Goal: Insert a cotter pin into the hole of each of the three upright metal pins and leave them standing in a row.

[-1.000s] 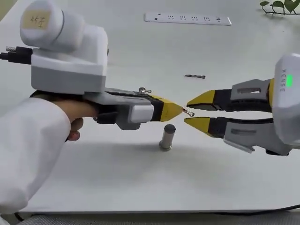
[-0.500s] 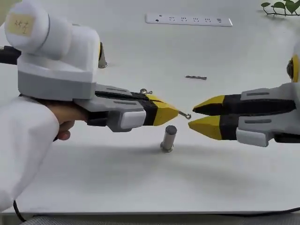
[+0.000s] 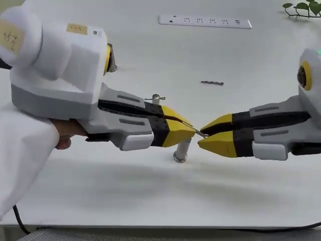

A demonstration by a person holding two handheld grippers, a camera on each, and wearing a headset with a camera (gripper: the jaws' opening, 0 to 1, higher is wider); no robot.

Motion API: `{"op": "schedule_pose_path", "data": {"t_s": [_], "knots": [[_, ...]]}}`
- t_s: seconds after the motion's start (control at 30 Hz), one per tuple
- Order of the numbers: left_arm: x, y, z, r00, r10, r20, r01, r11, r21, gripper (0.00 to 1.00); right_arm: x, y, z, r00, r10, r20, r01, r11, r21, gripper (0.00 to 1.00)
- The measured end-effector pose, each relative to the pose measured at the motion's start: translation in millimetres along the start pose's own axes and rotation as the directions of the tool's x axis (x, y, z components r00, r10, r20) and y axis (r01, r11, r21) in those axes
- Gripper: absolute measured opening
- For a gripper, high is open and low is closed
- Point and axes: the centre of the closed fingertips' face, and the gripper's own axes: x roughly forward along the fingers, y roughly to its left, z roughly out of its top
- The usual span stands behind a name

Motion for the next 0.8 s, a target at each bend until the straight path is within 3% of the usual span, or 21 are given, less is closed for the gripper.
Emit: {"op": "schedule_pose_path", "data": {"t_s": [0.23, 0.57, 0.67, 0.8], "knots": [[0.2, -1.0, -1.8, 0.9999, -0.016, -0.006, 0.016, 1.0, 0.015, 0.0, 0.4, 4.4, -3.2, 0.9996, 0.013, -0.025, -0.013, 1.0, -0.001, 0.0], [0.3, -5.8, -9.6, 0.9986, -0.039, -0.036, 0.04, 0.998, 0.044, 0.0, 2.5, 11.9, -9.1, 0.9945, 0.025, -0.102, -0.036, 0.994, -0.1, 0.0], [0.6, -7.6, -13.4, 0.9977, -0.047, -0.05, 0.05, 0.997, 0.052, 0.0, 2.5, 15.4, -12.7, 0.9885, 0.033, -0.147, -0.052, 0.991, -0.124, 0.0], [0.4, -7.4, -19.8, 0.9961, -0.042, -0.078, 0.048, 0.996, 0.076, 0.0, 2.0, 14.9, -13.6, 0.9854, 0.019, -0.169, -0.046, 0.987, -0.156, 0.0]]}}
